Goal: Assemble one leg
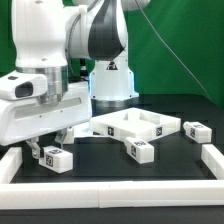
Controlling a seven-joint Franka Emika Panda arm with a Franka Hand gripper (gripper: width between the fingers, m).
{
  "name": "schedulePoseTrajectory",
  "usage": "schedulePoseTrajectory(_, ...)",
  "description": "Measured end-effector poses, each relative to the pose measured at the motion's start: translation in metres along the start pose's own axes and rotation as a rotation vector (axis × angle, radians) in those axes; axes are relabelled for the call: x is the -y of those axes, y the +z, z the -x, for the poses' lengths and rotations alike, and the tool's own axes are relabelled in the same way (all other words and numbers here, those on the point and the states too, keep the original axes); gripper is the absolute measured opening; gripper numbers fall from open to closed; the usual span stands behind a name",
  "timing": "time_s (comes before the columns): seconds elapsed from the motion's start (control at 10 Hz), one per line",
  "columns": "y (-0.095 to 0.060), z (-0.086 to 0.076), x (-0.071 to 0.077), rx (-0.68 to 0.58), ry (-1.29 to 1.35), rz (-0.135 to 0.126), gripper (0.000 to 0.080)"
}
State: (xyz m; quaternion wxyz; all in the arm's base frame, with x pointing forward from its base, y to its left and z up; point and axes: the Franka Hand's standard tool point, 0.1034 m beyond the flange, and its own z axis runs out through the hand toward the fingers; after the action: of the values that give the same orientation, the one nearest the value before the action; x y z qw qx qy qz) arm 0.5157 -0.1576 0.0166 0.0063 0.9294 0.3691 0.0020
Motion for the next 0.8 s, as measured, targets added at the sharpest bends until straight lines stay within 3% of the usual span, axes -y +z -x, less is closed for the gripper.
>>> schedulePoseTrajectory(0.1,0.000,0.000,0.000,0.000,0.001,0.000,0.0372)
schedulePoseTrajectory(0.2,0.000,-0.001,0.000,0.000,0.000,0.000,0.0511)
schedulePoseTrajectory(0.3,-0.007,-0.006,0.004,0.002,0.021,-0.010,0.0605)
schedulePoseTrajectory(0.5,-0.041,-0.020,0.008,0.006,0.032,-0.022,0.0640)
schedulePoseTrajectory(0.6,-0.050,-0.035,0.020,-0.001,0.107,-0.015,0.0647)
schedulePoseTrajectory(0.7,-0.044,-0.054,0.046,0.005,0.133,-0.026,0.0647)
schedulePoseTrajectory(0.8,-0.047,-0.073,0.061,0.000,0.199,-0.024,0.0647)
